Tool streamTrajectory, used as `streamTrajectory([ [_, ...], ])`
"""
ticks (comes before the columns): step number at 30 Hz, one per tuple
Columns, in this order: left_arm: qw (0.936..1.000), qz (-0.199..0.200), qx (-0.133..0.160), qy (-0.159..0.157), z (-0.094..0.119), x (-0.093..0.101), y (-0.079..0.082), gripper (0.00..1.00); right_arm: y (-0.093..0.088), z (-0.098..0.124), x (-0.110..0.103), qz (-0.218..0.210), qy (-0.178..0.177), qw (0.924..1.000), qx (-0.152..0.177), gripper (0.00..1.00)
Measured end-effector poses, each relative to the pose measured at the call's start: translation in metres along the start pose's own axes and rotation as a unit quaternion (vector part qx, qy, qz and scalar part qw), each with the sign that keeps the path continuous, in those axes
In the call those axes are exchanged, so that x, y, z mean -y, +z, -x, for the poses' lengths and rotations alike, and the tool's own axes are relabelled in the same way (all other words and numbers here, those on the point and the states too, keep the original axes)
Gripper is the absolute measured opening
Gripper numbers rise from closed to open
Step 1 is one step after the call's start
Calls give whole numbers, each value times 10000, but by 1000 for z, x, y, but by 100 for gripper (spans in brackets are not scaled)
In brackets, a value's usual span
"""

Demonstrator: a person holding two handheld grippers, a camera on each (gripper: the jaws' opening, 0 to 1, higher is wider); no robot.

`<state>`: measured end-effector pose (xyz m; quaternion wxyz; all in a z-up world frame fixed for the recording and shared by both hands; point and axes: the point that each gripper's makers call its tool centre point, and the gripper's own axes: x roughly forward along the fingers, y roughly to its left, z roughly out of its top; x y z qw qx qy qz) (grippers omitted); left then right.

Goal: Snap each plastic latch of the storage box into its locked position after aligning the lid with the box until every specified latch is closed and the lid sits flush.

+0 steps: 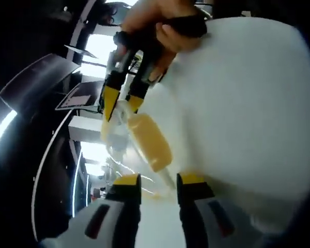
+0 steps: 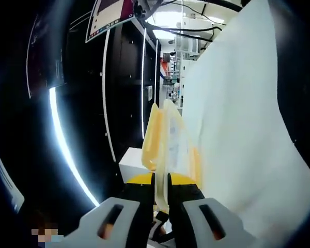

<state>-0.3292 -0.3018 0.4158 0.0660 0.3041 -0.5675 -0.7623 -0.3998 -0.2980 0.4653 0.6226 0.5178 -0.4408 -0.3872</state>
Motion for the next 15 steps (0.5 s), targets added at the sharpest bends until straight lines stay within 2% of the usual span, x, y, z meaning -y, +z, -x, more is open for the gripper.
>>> streamTrajectory([
  [1,9998,-166,-11,47,0,0,-1,25,0,0,0,10,-9,10000,6,7],
  [9,9988,-452,-83,162,1,-6,-8,18,4,3,9,-64,-72,9999,79,8],
  [15,9986,-473,-42,222,1,-11,-14,16,3,3,12,6,-155,9999,36,9],
])
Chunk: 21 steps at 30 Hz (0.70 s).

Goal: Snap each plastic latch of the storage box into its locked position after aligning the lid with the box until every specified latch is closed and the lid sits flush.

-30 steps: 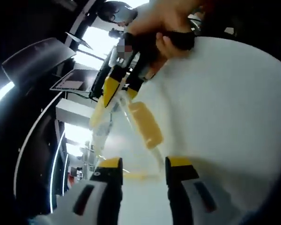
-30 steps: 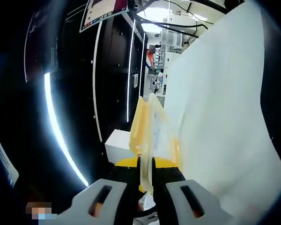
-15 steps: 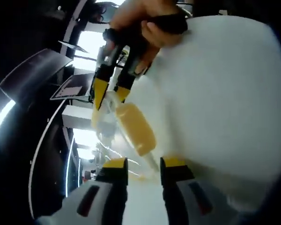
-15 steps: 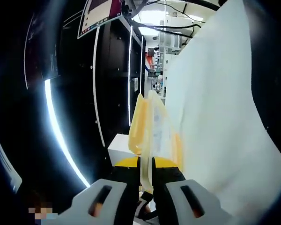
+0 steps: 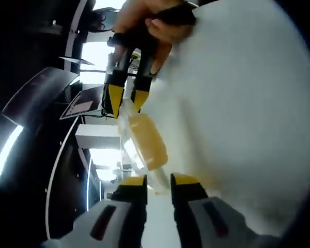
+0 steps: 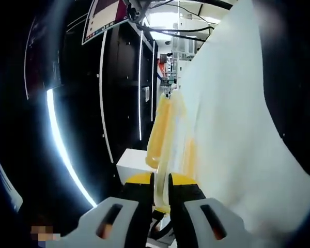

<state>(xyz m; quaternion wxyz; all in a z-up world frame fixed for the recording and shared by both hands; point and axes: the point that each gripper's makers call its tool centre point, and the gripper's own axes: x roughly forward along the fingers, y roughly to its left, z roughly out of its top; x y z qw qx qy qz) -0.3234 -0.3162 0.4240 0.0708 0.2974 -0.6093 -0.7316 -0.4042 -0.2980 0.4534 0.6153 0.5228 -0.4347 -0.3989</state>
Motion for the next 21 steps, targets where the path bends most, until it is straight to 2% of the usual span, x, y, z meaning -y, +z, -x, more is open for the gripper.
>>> streamTrajectory([
  [2,9995,-318,-6,13,-1,-2,-3,15,-1,0,1,13,-31,10000,-32,9],
  [15,9990,-431,-50,-64,8,-7,-17,12,-24,0,9,151,-300,9985,-431,11],
  [21,9980,-612,-81,-132,18,-5,-24,12,-40,0,16,324,-505,9949,-806,13],
])
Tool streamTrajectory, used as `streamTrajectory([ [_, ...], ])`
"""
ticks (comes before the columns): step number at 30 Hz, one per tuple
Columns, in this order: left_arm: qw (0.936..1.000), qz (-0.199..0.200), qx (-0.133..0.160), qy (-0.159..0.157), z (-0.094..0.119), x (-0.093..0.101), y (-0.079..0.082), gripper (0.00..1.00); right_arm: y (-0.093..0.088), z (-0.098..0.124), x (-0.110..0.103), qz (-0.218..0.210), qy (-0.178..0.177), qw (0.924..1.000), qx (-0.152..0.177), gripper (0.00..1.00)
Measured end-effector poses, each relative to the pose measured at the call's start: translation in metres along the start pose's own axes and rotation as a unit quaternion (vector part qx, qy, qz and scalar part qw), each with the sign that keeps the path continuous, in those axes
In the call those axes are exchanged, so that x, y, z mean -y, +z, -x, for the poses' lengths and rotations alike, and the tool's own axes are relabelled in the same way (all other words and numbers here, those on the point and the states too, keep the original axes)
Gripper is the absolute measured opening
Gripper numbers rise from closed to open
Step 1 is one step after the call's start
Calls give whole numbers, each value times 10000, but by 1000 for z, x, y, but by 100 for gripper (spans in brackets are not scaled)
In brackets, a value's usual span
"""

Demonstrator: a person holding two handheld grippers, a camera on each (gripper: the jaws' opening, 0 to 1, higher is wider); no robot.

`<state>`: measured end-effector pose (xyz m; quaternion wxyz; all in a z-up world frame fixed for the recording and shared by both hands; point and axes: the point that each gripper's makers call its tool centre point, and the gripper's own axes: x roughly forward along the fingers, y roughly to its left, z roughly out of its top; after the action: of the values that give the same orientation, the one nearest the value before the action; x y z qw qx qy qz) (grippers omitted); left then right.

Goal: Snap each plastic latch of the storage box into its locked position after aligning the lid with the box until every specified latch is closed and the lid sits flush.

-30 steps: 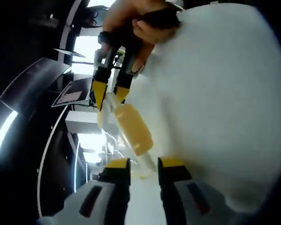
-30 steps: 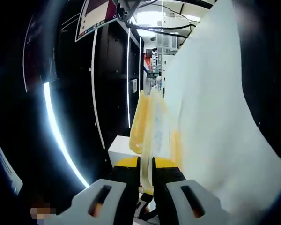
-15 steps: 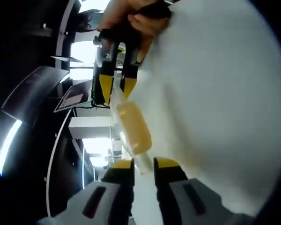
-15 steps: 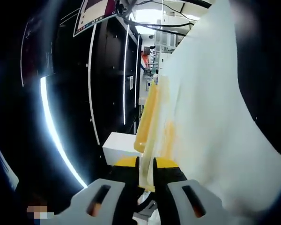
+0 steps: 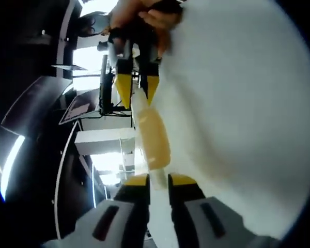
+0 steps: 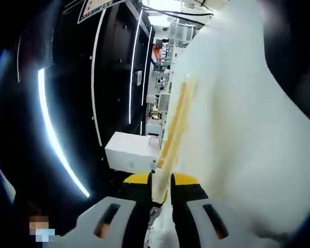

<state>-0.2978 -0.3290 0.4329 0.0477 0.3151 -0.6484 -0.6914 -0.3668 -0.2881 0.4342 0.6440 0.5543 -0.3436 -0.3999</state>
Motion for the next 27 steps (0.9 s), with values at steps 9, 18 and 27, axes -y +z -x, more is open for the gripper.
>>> streamTrajectory([
  [9,9997,-171,-53,-164,29,10,-8,11,-32,-8,4,377,-261,9970,-630,15],
  [18,9996,-47,-113,-246,41,20,-12,11,-45,-11,7,819,-376,9916,-926,17],
  [27,9996,54,-70,-274,41,22,-11,11,-39,1,-2,1088,-325,9914,-656,30],
])
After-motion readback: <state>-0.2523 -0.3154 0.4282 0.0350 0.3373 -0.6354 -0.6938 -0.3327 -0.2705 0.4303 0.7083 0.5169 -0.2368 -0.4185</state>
